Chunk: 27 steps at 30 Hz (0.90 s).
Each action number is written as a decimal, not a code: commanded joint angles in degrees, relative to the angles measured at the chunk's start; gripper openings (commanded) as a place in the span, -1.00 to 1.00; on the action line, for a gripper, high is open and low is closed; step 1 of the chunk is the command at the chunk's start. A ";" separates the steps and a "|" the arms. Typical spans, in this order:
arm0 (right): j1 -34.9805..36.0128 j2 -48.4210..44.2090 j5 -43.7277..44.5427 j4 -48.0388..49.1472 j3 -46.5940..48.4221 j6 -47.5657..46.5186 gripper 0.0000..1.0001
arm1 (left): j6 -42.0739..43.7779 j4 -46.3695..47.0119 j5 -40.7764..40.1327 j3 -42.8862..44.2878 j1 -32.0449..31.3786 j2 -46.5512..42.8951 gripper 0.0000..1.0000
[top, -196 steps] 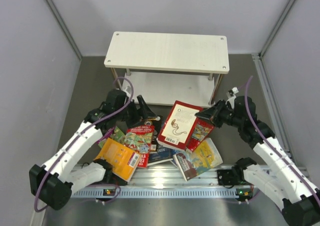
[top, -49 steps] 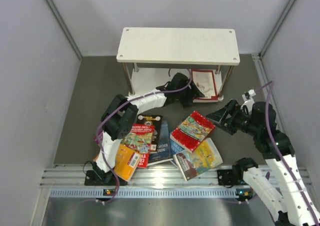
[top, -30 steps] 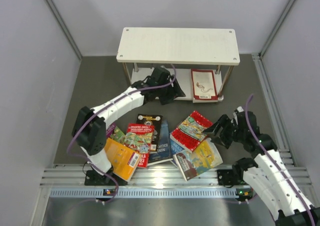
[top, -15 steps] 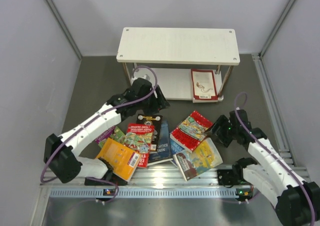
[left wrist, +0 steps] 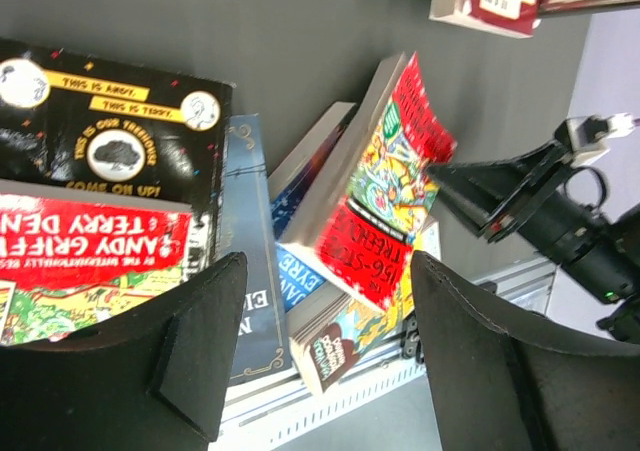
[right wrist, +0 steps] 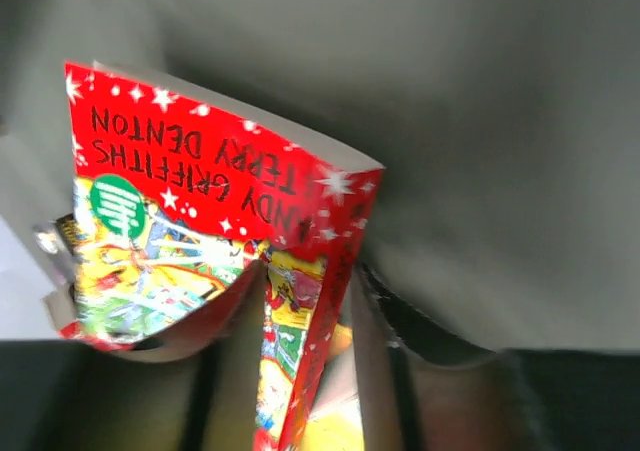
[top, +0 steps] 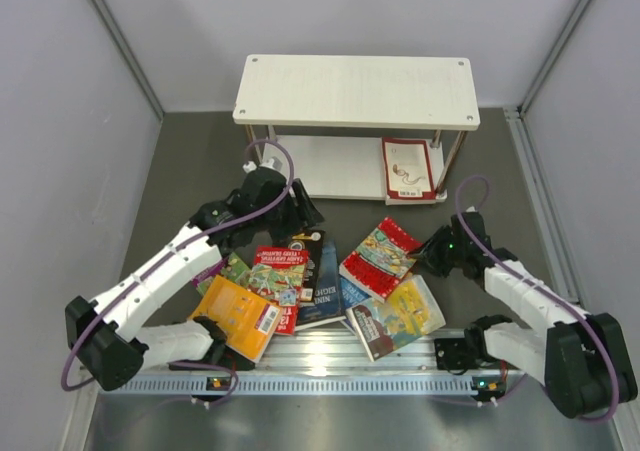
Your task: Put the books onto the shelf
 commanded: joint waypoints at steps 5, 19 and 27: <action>-0.55 -0.24 -1.17 3.26 2.08 0.25 -0.94 | 1.01 0.88 2.60 -3.56 -0.11 -3.06 0.43; -0.02 -14.40 -11.35 -11.96 20.62 -2.13 -1.00 | -2.40 28.03 18.50 -17.53 -0.11 -5.35 0.48; 0.07 -17.65 -17.86 -7.14 22.66 4.03 -1.00 | -6.01 38.75 22.37 -19.56 -0.11 -2.45 0.52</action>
